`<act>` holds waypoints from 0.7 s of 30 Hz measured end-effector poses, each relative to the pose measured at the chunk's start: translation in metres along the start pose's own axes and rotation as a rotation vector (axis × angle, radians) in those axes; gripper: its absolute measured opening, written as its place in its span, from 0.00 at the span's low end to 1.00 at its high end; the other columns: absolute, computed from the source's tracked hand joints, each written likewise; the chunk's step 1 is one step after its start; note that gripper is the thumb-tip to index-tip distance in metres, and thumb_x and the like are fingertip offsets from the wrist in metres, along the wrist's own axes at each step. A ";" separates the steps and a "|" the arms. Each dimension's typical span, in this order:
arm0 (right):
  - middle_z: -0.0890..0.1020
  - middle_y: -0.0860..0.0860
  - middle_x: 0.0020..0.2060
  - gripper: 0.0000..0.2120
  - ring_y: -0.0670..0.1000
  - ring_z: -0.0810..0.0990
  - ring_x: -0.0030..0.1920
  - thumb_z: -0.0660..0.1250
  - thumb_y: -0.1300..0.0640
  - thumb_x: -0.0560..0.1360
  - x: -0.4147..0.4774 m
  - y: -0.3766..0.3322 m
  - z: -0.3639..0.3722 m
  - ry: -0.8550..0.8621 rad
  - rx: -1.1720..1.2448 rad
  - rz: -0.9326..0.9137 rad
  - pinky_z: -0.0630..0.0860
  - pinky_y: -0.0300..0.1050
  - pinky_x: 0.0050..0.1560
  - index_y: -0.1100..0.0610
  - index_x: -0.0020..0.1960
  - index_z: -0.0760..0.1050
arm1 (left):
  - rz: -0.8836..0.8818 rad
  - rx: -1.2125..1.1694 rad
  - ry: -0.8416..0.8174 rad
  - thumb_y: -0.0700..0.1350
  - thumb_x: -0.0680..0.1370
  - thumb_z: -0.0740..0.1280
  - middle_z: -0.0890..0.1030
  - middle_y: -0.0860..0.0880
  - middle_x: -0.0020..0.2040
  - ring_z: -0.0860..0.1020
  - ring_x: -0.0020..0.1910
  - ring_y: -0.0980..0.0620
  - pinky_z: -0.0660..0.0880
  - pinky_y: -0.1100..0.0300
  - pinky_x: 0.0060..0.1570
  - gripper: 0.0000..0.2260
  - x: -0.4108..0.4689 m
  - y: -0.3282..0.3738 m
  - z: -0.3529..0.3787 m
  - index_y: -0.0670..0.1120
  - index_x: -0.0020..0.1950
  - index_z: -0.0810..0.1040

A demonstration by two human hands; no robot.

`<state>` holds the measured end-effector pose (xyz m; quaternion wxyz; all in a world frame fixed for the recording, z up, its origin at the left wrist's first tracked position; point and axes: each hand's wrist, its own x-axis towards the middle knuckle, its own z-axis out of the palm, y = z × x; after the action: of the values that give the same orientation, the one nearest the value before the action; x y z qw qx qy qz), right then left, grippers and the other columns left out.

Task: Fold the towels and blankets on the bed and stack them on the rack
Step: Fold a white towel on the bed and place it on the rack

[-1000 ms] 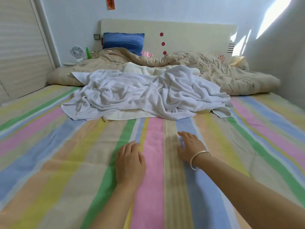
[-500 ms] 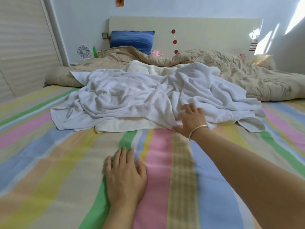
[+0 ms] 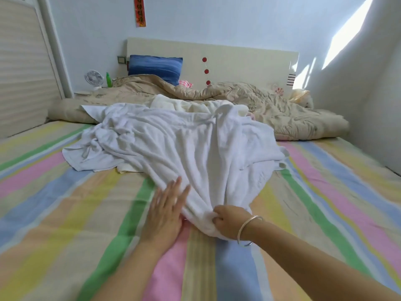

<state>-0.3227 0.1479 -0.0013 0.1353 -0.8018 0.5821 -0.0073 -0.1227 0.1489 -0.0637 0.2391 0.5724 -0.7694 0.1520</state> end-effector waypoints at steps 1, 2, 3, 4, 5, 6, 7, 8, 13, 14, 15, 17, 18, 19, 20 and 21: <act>0.79 0.57 0.57 0.08 0.54 0.74 0.52 0.54 0.54 0.80 -0.020 0.000 -0.008 -0.057 0.042 0.020 0.64 0.42 0.47 0.54 0.49 0.71 | 0.086 0.002 -0.050 0.49 0.70 0.62 0.66 0.44 0.75 0.65 0.74 0.46 0.59 0.46 0.71 0.32 -0.004 0.009 -0.008 0.48 0.75 0.69; 0.78 0.57 0.59 0.09 0.53 0.74 0.53 0.54 0.55 0.80 -0.036 0.000 -0.014 -0.122 0.074 0.045 0.66 0.42 0.50 0.56 0.51 0.72 | 0.174 0.007 -0.114 0.50 0.69 0.62 0.73 0.45 0.71 0.71 0.70 0.46 0.59 0.46 0.71 0.28 -0.007 0.017 -0.012 0.48 0.69 0.75; 0.77 0.56 0.61 0.12 0.54 0.74 0.57 0.54 0.56 0.80 -0.051 -0.001 -0.021 -0.176 0.090 0.069 0.67 0.42 0.54 0.57 0.56 0.74 | 0.224 0.010 -0.177 0.48 0.68 0.64 0.79 0.46 0.63 0.76 0.65 0.47 0.59 0.47 0.71 0.23 -0.008 0.025 -0.018 0.49 0.63 0.80; 0.77 0.55 0.62 0.15 0.54 0.74 0.61 0.54 0.56 0.80 -0.075 -0.001 -0.025 -0.224 0.094 0.109 0.67 0.43 0.58 0.58 0.61 0.74 | 0.240 0.008 -0.268 0.46 0.68 0.66 0.82 0.48 0.56 0.80 0.59 0.47 0.61 0.49 0.70 0.18 -0.015 0.038 -0.032 0.50 0.57 0.81; 0.76 0.55 0.63 0.16 0.54 0.74 0.63 0.54 0.55 0.81 -0.092 -0.002 -0.031 -0.253 0.097 0.141 0.67 0.43 0.61 0.58 0.64 0.73 | 0.217 0.005 -0.355 0.43 0.69 0.66 0.83 0.48 0.52 0.81 0.55 0.46 0.66 0.51 0.67 0.15 -0.019 0.049 -0.047 0.50 0.54 0.80; 0.76 0.54 0.63 0.17 0.54 0.73 0.63 0.53 0.54 0.81 -0.110 -0.001 -0.034 -0.267 0.096 0.160 0.66 0.44 0.61 0.57 0.65 0.73 | 0.176 0.008 -0.435 0.42 0.71 0.65 0.82 0.47 0.51 0.80 0.54 0.44 0.71 0.52 0.59 0.13 -0.027 0.063 -0.067 0.49 0.55 0.77; 0.76 0.54 0.63 0.17 0.54 0.73 0.63 0.53 0.51 0.82 -0.127 -0.002 -0.038 -0.272 0.105 0.163 0.66 0.44 0.61 0.56 0.64 0.73 | 0.153 0.046 -0.471 0.43 0.75 0.62 0.81 0.46 0.52 0.79 0.54 0.42 0.71 0.53 0.50 0.11 -0.033 0.071 -0.080 0.48 0.56 0.74; 0.76 0.52 0.62 0.19 0.54 0.73 0.63 0.53 0.46 0.82 -0.141 0.000 -0.038 -0.265 0.139 0.163 0.66 0.44 0.61 0.55 0.63 0.73 | 0.149 0.109 -0.507 0.45 0.77 0.61 0.80 0.45 0.53 0.78 0.54 0.41 0.68 0.54 0.44 0.09 -0.040 0.076 -0.091 0.48 0.57 0.72; 0.78 0.48 0.53 0.27 0.55 0.79 0.54 0.69 0.36 0.67 -0.194 0.003 -0.012 -0.037 -0.269 0.090 0.70 0.46 0.45 0.49 0.60 0.69 | 0.173 0.205 -0.600 0.50 0.79 0.59 0.78 0.44 0.47 0.73 0.42 0.42 0.62 0.54 0.35 0.11 -0.092 0.088 -0.129 0.46 0.56 0.72; 0.79 0.50 0.50 0.23 0.57 0.80 0.50 0.72 0.46 0.67 -0.196 0.003 0.000 0.131 -0.387 0.054 0.71 0.46 0.41 0.51 0.59 0.71 | 0.180 0.218 -0.564 0.51 0.79 0.59 0.78 0.44 0.44 0.72 0.39 0.43 0.59 0.54 0.31 0.11 -0.101 0.086 -0.133 0.45 0.55 0.72; 0.80 0.52 0.43 0.20 0.57 0.81 0.43 0.75 0.56 0.63 -0.198 0.001 0.008 0.264 -0.446 0.040 0.72 0.46 0.35 0.54 0.53 0.74 | 0.210 0.238 -0.480 0.52 0.78 0.59 0.79 0.45 0.40 0.73 0.36 0.44 0.55 0.55 0.28 0.12 -0.110 0.082 -0.141 0.45 0.53 0.72; 0.75 0.53 0.30 0.19 0.57 0.77 0.30 0.77 0.66 0.49 -0.196 0.010 0.015 0.546 -0.446 0.030 0.70 0.45 0.26 0.56 0.38 0.75 | 0.258 0.299 -0.393 0.56 0.74 0.58 0.76 0.51 0.28 0.74 0.24 0.49 0.52 0.59 0.24 0.13 -0.125 0.069 -0.159 0.48 0.44 0.75; 0.74 0.53 0.29 0.20 0.57 0.75 0.29 0.76 0.69 0.47 -0.197 0.016 0.015 0.643 -0.417 0.057 0.69 0.45 0.27 0.56 0.35 0.74 | 0.255 0.278 -0.378 0.56 0.71 0.57 0.74 0.52 0.24 0.72 0.20 0.52 0.51 0.62 0.23 0.13 -0.134 0.062 -0.170 0.49 0.42 0.77; 0.73 0.54 0.30 0.21 0.58 0.75 0.31 0.75 0.70 0.47 -0.195 0.024 0.015 0.689 -0.405 0.086 0.68 0.46 0.29 0.57 0.36 0.73 | 0.280 0.255 -0.359 0.55 0.70 0.57 0.73 0.52 0.23 0.71 0.18 0.53 0.52 0.64 0.22 0.14 -0.140 0.054 -0.176 0.50 0.43 0.78; 0.74 0.55 0.32 0.21 0.59 0.75 0.33 0.74 0.70 0.48 -0.196 0.027 0.013 0.711 -0.400 0.112 0.68 0.47 0.30 0.57 0.37 0.73 | 0.290 0.237 -0.334 0.54 0.69 0.57 0.75 0.53 0.25 0.72 0.19 0.53 0.54 0.65 0.21 0.15 -0.149 0.048 -0.181 0.50 0.46 0.79; 0.74 0.56 0.35 0.20 0.59 0.75 0.35 0.73 0.70 0.50 -0.197 0.028 0.011 0.722 -0.378 0.145 0.68 0.47 0.30 0.58 0.39 0.74 | 0.297 0.219 -0.300 0.53 0.69 0.57 0.76 0.53 0.26 0.74 0.20 0.53 0.57 0.65 0.19 0.16 -0.156 0.044 -0.185 0.49 0.49 0.79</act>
<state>-0.4103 0.3264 0.0104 -0.2268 -0.7155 0.6381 -0.1715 -0.0929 0.3817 0.0088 0.0335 0.4915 -0.8511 0.1813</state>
